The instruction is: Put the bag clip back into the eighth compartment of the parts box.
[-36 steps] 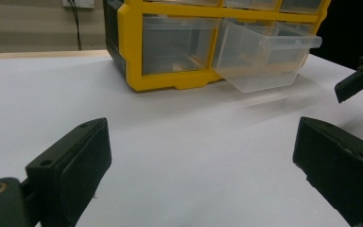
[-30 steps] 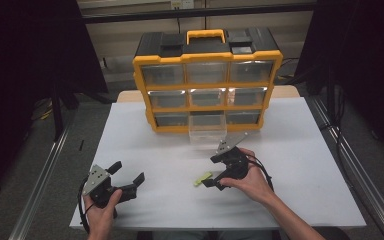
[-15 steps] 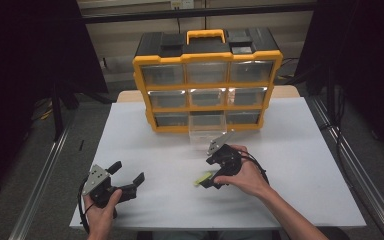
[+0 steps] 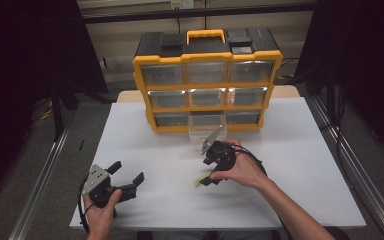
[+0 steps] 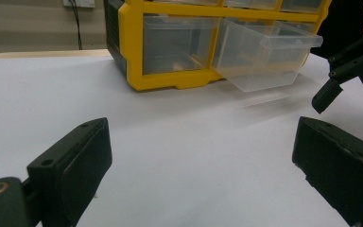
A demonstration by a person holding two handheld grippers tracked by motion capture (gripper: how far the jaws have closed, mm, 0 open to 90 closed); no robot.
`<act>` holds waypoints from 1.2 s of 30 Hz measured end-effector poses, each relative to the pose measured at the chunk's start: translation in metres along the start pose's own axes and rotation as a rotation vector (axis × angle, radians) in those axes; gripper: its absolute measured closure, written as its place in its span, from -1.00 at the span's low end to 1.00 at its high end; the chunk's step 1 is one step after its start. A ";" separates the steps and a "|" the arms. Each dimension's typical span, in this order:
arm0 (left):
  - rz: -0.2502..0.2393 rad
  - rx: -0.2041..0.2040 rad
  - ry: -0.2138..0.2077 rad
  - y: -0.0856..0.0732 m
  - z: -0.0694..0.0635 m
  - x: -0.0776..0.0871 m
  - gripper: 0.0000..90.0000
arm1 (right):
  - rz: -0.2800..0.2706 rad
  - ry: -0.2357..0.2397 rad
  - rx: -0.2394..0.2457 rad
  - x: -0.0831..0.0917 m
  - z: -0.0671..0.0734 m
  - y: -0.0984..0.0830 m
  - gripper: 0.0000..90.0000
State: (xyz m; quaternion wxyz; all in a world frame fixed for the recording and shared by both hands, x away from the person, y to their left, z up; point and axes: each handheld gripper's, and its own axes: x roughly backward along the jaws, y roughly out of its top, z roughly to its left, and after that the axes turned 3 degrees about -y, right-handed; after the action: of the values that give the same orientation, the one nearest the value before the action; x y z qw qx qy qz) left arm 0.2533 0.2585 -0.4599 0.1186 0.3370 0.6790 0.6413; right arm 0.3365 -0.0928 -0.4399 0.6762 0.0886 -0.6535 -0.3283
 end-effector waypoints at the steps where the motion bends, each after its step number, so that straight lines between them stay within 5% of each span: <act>1: 0.001 0.000 0.000 0.000 0.000 0.000 -0.87 | 0.016 0.004 -0.002 0.000 -0.001 0.001 -0.53; 15: 0.002 0.000 0.000 0.000 0.000 0.000 -0.87 | 0.176 0.035 0.010 -0.010 -0.008 0.012 -0.25; 16: 0.003 0.000 0.001 0.000 0.000 0.000 -0.87 | 0.180 0.031 0.053 -0.011 -0.011 0.012 -0.24; 19: -0.007 0.011 0.003 0.000 -0.001 -0.001 -0.87 | 0.191 0.019 0.027 -0.013 -0.009 0.012 -0.14; 36: 0.004 -0.002 0.010 0.000 0.000 0.000 -0.87 | 0.228 0.023 0.075 -0.024 -0.008 0.014 0.16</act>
State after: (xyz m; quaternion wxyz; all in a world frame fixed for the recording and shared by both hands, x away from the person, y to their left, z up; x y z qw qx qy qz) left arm 0.2530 0.2587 -0.4595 0.1143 0.3354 0.6783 0.6437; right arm 0.3506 -0.0718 -0.4531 0.7130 0.0429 -0.6632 -0.2235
